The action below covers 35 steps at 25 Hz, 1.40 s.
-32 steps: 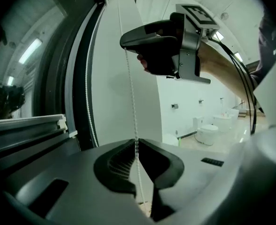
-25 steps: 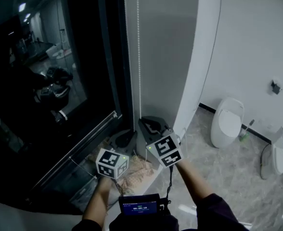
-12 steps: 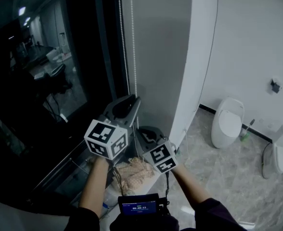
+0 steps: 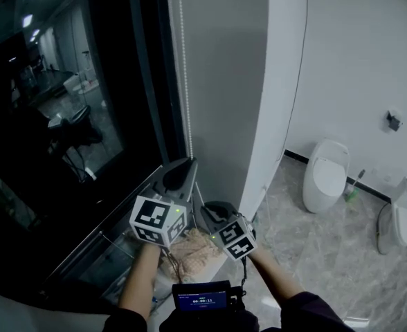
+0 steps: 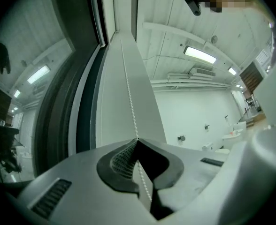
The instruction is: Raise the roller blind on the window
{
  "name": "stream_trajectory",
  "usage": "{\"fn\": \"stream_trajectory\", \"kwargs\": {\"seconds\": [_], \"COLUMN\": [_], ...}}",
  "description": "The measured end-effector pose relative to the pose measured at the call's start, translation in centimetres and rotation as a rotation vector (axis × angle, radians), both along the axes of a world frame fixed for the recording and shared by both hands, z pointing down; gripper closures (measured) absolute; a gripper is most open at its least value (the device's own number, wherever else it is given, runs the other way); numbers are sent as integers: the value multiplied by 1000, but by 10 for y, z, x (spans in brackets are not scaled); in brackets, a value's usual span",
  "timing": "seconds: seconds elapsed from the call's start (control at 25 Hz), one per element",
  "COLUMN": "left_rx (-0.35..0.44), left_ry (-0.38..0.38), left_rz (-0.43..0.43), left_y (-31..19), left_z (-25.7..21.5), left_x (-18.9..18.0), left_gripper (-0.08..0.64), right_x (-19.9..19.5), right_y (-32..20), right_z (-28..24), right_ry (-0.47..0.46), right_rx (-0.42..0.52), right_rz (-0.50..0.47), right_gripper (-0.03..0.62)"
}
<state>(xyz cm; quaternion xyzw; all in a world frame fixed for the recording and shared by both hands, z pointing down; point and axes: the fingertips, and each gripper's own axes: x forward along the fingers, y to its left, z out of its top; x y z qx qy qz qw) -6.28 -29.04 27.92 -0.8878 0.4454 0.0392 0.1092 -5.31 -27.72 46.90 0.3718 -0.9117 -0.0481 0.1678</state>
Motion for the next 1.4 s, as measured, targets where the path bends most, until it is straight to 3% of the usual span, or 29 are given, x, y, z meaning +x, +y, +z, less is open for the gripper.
{"fn": "stream_trajectory", "kwargs": {"seconds": [0.12,0.4,0.56,0.76,0.92,1.0,1.16,1.4], "left_rx": [-45,-266,-315,-300,-210,-154,-53,-6], "left_ry": [-39,-116,-170,-163,-30,2,2,-6], "left_rz": [-17,-53,-57,-50,-83,-80,-73,-86], "left_y": [-10,-35,-40,-37,-23,-11,11,20], "left_z": [27,146,182,175,128,100,52,24], "left_x": [-5,-6,1,0,-20,-25,-22,-21], "left_gripper": [551,551,551,549,548,548,549,550], "right_x": [16,43,44,40,45,45,41,22], "right_y": [1,-3,2,5,3,1,2,6], "right_z": [-11,-80,-100,-106,-116,-126,-146,-171], "right_ry": [-75,-228,-267,-277,-315,-351,-382,-377], "right_rx": [-5,101,148,175,189,200,247,283], "right_rz": [26,60,51,38,42,46,56,30], "right_gripper": [578,578,578,578,578,578,578,584]}}
